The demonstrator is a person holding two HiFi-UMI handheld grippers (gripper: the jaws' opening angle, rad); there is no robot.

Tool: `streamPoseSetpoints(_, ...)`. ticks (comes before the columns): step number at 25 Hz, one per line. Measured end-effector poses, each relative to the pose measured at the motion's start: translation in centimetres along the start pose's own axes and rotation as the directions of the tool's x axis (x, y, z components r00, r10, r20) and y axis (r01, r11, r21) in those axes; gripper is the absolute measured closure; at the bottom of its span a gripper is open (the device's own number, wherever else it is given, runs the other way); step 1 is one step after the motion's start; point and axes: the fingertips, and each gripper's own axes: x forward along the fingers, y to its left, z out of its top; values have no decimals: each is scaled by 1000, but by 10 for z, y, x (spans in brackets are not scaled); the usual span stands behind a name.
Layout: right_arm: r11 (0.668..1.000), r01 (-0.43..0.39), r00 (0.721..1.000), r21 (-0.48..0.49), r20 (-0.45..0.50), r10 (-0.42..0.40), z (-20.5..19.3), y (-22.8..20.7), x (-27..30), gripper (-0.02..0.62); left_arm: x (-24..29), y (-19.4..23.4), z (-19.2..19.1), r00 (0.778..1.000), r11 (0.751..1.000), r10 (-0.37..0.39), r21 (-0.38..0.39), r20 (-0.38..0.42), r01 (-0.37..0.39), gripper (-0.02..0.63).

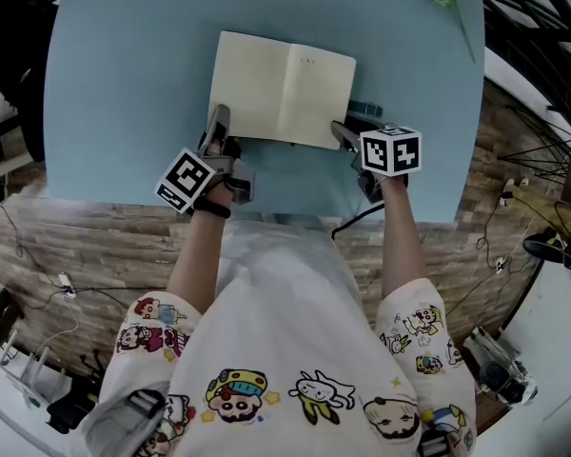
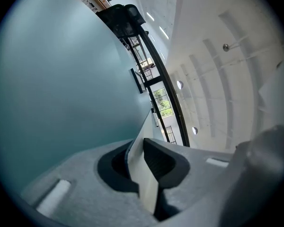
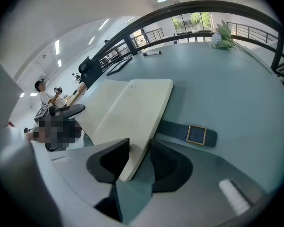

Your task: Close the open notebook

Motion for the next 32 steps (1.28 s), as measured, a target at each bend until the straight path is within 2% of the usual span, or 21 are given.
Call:
streamPoseSetpoints(7, 1000, 0, 1000, 13, 4, 0, 0, 0, -1, 442, -3, -10, -1, 1000, 999, -20, 45, -17, 21, 581)
streamPoseSetpoints(18, 993, -31, 995, 111, 100, 20, 1, -5, -6, 454, -10, -48, -12, 994, 978, -59, 195, -88, 76, 588)
streamPoseSetpoints(22, 983, -64, 990, 172, 134, 41, -3, 1, -6, 452, -11, -60, -18, 991, 962, -68, 257, -120, 97, 584)
streamPoseSetpoints(26, 985, -42, 985, 168, 170, 13, -12, 6, -13, 453, -12, -74, -24, 984, 936, -77, 329, -161, 127, 577)
streamPoseSetpoints(32, 970, -64, 958, 233, 286, -5, -23, 10, -38, 454, -13, -92, -41, 969, 888, -92, 423, -227, 183, 557)
